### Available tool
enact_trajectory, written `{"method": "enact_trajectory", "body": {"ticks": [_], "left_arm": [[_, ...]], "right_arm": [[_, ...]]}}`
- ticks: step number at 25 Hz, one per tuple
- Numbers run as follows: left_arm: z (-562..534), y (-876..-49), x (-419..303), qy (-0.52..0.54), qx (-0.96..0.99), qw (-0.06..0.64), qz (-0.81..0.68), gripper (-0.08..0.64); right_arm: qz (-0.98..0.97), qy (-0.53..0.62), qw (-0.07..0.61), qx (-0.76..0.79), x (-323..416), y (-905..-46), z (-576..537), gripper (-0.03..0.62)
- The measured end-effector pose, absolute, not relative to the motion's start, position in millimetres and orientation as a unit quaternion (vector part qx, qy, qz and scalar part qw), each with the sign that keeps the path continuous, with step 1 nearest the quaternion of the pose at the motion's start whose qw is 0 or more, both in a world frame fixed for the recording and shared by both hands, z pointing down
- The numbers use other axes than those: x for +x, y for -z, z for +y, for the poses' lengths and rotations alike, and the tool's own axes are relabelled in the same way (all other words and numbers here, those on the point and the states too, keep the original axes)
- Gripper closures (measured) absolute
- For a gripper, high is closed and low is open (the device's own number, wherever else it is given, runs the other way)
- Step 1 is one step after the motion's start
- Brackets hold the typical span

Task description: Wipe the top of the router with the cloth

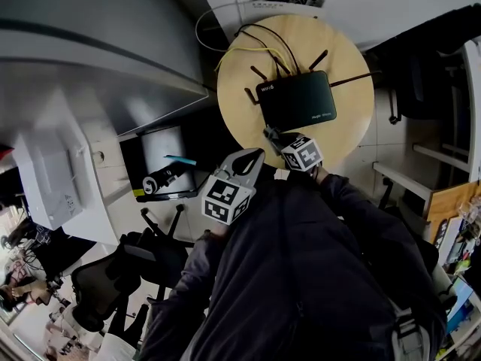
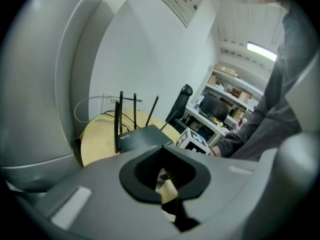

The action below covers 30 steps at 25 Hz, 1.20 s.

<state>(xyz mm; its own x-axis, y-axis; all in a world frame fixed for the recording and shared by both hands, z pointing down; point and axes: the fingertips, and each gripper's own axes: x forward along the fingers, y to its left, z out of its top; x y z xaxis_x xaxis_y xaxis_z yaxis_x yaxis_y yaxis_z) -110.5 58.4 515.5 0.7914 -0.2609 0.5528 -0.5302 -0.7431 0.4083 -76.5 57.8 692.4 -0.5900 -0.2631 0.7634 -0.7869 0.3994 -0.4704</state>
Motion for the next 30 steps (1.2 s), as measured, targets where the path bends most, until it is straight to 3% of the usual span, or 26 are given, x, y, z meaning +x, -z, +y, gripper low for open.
{"method": "enact_trajectory", "body": {"ticks": [14, 30], "left_arm": [[61, -510, -79, -0.243, 0.905, 0.276, -0.214, 0.560], [63, -504, -6, -0.244, 0.899, 0.277, -0.237, 0.560]], "right_arm": [[-0.759, -0.450, 0.292, 0.368, -22, -700, 55, 0.563], [-0.743, -0.460, 0.298, 0.385, 95, -712, 59, 0.563]]}}
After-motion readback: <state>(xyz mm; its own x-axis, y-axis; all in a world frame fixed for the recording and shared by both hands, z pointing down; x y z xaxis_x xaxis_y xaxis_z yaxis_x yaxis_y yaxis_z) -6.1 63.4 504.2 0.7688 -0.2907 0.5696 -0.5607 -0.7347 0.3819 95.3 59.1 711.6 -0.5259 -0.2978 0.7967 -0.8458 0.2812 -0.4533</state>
